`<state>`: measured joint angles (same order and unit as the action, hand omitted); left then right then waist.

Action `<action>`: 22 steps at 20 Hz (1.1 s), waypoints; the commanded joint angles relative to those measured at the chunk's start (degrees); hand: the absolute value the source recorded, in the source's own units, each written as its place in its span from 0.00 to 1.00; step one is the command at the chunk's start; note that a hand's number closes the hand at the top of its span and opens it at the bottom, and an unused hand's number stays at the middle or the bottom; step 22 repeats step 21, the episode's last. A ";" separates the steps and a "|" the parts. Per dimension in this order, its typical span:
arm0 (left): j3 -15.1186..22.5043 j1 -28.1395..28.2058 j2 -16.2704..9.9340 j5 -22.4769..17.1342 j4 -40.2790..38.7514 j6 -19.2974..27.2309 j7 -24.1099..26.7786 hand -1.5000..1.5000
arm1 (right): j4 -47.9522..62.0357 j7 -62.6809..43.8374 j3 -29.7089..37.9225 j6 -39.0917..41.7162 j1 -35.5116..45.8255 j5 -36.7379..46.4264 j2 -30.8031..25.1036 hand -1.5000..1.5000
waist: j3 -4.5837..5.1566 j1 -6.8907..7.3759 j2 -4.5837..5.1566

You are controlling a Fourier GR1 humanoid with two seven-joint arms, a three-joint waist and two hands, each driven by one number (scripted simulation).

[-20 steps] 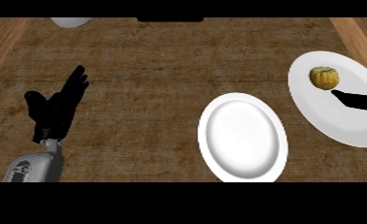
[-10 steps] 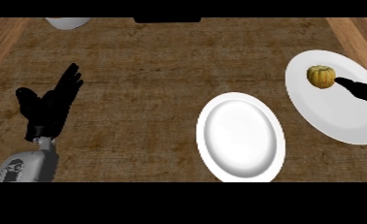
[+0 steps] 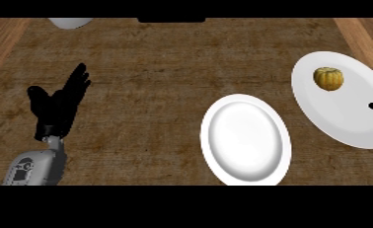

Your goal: Pick the squash from the plate and place it in the plate

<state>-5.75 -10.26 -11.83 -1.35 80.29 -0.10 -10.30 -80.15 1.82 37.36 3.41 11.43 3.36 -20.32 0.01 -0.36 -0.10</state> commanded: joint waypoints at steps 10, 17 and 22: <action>-1.58 -0.17 0.73 0.44 -1.21 -1.27 1.49 0.50 | 3.76 8.73 4.34 3.93 -8.73 -6.80 -5.39 0.00 | 0.00 0.08 0.09; 0.66 4.18 1.58 1.20 8.81 -1.57 -3.66 0.50 | 13.37 14.27 3.23 3.34 -8.26 -4.47 -8.12 0.00 | -0.03 0.52 0.06; -2.00 0.76 1.54 0.86 -4.43 -2.84 5.93 0.50 | 18.96 14.70 5.36 6.21 -8.50 -5.37 -13.26 0.00 | -0.01 0.28 0.17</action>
